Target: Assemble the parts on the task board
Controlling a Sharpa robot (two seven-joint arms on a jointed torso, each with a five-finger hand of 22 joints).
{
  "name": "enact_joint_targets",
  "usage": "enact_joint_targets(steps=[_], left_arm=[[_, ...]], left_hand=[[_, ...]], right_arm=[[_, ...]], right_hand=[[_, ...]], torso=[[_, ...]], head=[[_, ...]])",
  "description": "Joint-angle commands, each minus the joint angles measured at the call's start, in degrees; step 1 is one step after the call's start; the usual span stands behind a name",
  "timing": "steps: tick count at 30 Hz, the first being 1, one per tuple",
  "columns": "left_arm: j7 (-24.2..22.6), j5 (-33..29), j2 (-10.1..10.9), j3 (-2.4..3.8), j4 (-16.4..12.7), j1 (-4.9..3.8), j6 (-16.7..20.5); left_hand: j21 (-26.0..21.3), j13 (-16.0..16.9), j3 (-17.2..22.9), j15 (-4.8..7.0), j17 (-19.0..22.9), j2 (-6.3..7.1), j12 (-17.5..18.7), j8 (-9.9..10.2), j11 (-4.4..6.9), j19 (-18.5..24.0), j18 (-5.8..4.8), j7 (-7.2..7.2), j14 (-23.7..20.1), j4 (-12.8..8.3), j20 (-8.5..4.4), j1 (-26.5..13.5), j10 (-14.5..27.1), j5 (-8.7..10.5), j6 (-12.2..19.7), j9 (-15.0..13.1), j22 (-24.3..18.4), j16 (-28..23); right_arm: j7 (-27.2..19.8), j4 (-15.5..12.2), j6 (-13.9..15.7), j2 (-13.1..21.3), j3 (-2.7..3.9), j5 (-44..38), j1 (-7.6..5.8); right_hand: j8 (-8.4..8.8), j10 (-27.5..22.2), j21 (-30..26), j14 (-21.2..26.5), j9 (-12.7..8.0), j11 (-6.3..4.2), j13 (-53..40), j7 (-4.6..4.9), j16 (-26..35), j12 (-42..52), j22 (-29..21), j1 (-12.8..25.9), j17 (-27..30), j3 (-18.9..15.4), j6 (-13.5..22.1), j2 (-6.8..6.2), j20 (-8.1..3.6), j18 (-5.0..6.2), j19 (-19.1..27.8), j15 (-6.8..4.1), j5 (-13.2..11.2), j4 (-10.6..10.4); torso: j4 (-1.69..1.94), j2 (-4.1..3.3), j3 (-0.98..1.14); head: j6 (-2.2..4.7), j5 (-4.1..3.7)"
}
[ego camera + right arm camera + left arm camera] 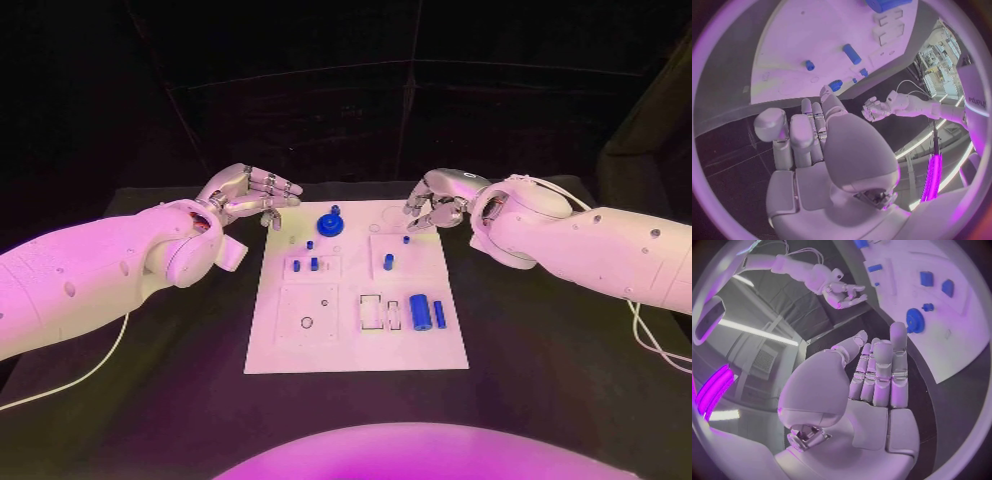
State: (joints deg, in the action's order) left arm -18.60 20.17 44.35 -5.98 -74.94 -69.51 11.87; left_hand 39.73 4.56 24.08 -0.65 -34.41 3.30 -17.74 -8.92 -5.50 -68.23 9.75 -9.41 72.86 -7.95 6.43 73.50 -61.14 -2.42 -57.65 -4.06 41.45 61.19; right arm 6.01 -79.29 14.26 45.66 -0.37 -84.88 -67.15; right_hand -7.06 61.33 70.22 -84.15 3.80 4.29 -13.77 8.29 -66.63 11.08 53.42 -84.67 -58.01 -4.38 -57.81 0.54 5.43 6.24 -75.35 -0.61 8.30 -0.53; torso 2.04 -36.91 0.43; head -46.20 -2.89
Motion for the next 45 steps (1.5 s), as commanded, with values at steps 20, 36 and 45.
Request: enact_joint_targets(steps=[20,36,45], left_arm=[[-10.3,-20.4,2.6,0.0,-5.4,0.85,-1.1],[-10.0,-20.5,2.7,0.0,-5.2,0.88,-1.2],[-9.6,-20.5,2.7,0.0,-5.0,0.88,-1.3]], left_hand=[[-1.1,0.2,-1.2,0.15,2.3,-0.29,-1.0,-0.4,0.27,0.8,0.76,0.1,-1.4,0.1,-0.09,-0.4,-0.7,-0.34,-0.8,0.0,-0.5,-1.3],[-1.2,0.2,-1.3,0.16,2.6,-0.33,-1.1,-0.4,0.28,0.9,0.76,0.1,-1.6,0.1,-0.1,-0.4,-0.7,-0.34,-0.8,0.0,-0.6,-1.4],[-1.3,0.2,-1.4,0.17,3.0,-0.39,-1.2,-0.5,0.29,0.9,0.76,0.1,-1.8,0.1,-0.11,-0.3,-0.6,-0.34,-0.8,0.0,-0.7,-1.6]], right_arm=[[3.2,1.0,-7.7,-2.7,-0.04,-13.7,1.08],[2.0,2.6,-9.7,-4.2,-0.07,-12.8,1.88],[1.8,3.4,-10.4,-4.9,-0.08,-12.2,2.34]], right_hand=[[2.33,2.5,-0.5,-0.3,0.0,0.45,7.8,0.1,1.6,-3.3,-0.2,-1.9,1.3,4.9,-1.4,0.57,0.62,0.52,-0.5,0.59,-3.3,1.2],[3.29,5.3,0.4,-0.8,0.0,0.37,10.3,0.1,-0.1,-5.3,1.0,-0.6,-0.5,14.0,-3.3,-0.6,0.49,0.3,-1.2,0.44,-3.5,2.1],[3.27,6.7,1.0,-0.9,0.0,0.57,10.2,0.41,-0.7,-6.5,1.8,2.7,-0.9,25.9,-4.4,-2.97,0.61,0.19,-1.6,0.51,-4.6,2.7]], torso=[[-0.09,-0.12,0.19],[-0.1,-0.14,0.16],[-0.16,-0.13,0.19]], head=[[0.44,-0.51],[0.31,-0.34],[0.09,-0.16]])
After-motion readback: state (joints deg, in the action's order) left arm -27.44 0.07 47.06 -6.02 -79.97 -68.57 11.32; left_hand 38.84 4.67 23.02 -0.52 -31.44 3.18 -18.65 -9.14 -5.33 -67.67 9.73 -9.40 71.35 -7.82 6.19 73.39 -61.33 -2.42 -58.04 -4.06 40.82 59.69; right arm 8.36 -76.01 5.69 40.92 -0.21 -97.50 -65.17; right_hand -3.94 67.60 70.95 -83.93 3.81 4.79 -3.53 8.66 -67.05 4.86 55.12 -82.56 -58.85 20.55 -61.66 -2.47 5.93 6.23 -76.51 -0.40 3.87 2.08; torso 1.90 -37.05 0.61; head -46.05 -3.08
